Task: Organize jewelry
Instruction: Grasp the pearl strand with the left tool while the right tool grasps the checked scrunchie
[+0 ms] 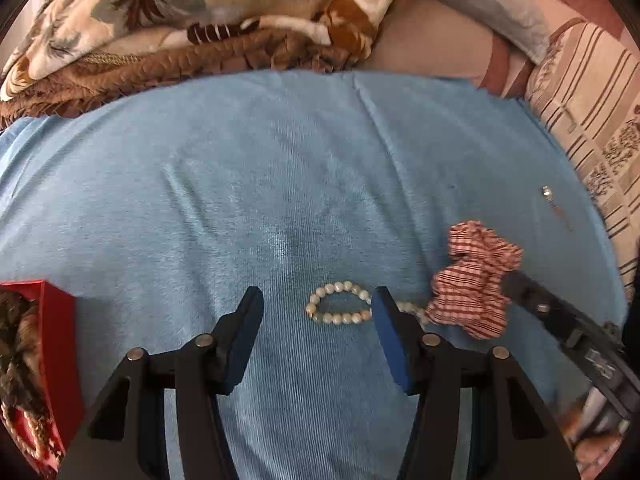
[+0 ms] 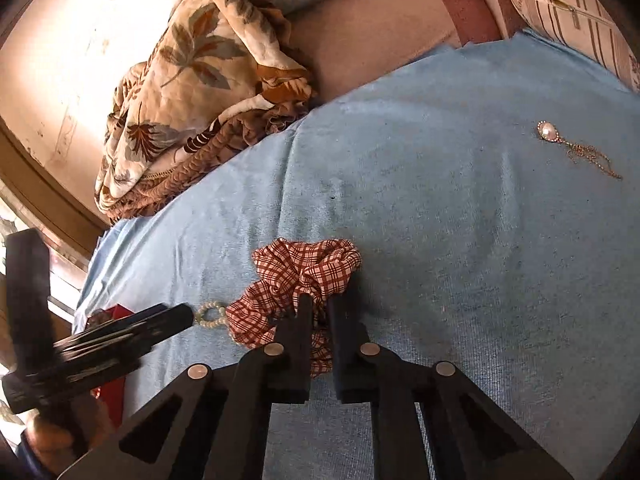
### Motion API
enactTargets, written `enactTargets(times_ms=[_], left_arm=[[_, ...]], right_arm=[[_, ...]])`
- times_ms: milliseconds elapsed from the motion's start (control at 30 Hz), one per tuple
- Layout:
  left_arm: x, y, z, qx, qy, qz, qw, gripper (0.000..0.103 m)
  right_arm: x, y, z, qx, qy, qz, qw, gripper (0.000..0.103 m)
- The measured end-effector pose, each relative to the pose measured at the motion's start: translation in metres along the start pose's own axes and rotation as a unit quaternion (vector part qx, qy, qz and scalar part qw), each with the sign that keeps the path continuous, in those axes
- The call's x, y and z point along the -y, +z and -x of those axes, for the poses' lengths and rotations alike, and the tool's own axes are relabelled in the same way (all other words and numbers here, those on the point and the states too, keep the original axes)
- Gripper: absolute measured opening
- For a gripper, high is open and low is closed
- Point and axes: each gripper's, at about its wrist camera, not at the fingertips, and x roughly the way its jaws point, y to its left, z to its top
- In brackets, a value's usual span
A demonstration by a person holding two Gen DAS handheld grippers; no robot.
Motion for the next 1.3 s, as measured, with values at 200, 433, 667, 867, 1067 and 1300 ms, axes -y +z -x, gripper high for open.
enactTargets(times_ms=[200, 433, 667, 867, 1067, 1300], left_arm=[[0.003, -0.009, 0.001, -0.016, -0.003, -0.016, 0.9997, 0.006], [0.010, -0.072, 0.040, -0.049, -0.031, -0.076, 0.9954, 0.006], [0.000, -0.074, 0.066, -0.013, -0.044, -0.060, 0.9972, 0.007], [0.008, -0.069, 0.041, -0.019, -0.044, -0.062, 0.9969, 0.015], [0.021, -0.078, 0.039, -0.007, -0.020, -0.104, 0.9943, 0.032], [0.027, -0.085, 0.042, 0.002, -0.018, -0.096, 0.9952, 0.006]], right_arm=[[-0.003, 0.001, 0.002, 0.002, -0.008, 0.006, 1.000, 0.010], [0.003, 0.002, 0.006, 0.008, -0.019, -0.011, 1.000, 0.022], [-0.002, 0.002, 0.011, 0.024, -0.023, -0.003, 0.999, 0.052], [-0.006, -0.003, -0.001, 0.010, -0.027, 0.015, 0.999, 0.056], [-0.008, -0.006, -0.012, 0.007, -0.034, 0.025, 0.999, 0.057], [-0.017, -0.005, -0.021, -0.002, -0.032, 0.053, 0.998, 0.015]])
